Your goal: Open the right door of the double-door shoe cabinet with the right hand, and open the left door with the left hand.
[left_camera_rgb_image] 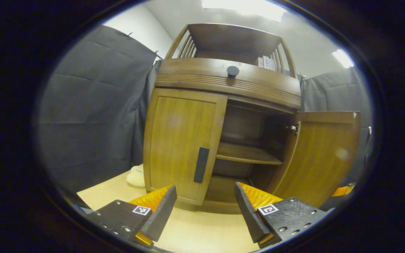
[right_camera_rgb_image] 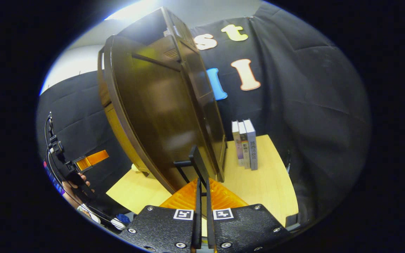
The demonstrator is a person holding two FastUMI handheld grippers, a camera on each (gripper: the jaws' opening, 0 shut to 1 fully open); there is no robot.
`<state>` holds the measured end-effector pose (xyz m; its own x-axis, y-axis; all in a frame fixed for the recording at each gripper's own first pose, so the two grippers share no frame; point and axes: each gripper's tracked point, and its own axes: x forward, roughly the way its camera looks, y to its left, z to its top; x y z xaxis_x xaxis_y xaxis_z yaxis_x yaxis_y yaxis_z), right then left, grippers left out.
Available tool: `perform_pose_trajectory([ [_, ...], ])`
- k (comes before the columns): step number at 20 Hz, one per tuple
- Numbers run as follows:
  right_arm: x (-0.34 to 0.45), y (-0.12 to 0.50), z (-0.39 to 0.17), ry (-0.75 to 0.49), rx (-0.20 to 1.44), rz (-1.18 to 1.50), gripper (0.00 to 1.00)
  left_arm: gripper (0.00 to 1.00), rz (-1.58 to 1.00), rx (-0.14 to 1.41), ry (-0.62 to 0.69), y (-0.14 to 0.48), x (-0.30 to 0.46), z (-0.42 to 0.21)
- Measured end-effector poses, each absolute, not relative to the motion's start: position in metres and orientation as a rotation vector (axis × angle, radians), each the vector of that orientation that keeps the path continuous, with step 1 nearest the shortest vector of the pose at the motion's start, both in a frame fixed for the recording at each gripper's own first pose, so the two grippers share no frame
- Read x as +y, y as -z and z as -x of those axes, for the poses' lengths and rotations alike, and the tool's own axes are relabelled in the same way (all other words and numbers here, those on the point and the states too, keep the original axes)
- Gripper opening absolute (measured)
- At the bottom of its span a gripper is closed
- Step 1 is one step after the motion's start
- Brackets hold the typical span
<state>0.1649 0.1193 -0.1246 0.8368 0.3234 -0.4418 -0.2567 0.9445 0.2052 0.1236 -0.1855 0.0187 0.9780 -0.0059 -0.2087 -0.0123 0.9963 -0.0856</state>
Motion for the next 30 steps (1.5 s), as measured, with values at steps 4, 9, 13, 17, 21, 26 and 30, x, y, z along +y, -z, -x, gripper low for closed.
perform_pose_trajectory([
  [4,0.086,0.127,-0.133,-0.051,0.481,-0.229,0.02,0.99,0.028,0.228,0.063,-0.011,-0.165,-0.179],
  [9,0.065,0.108,-0.104,0.195,0.389,-0.218,0.07,0.94,-0.039,0.231,0.153,0.004,-0.169,-0.235],
  [13,0.066,0.098,-0.077,0.313,0.338,-0.154,0.63,0.94,-0.067,0.211,0.181,0.014,-0.173,-0.267],
  [17,0.073,0.087,-0.061,0.415,0.278,-0.178,0.95,0.92,-0.109,0.216,0.143,0.039,-0.174,-0.294],
  [21,0.08,0.097,-0.05,0.448,0.269,-0.226,0.96,0.64,-0.084,0.209,0.172,0.053,-0.178,-0.315],
  [26,0.089,0.11,-0.046,0.445,0.293,-0.214,0.96,0.29,-0.093,0.222,0.17,0.06,-0.189,-0.322],
  [30,0.109,0.119,-0.06,0.403,0.307,-0.233,0.95,0.31,-0.086,0.216,0.181,0.066,-0.189,-0.319],
])
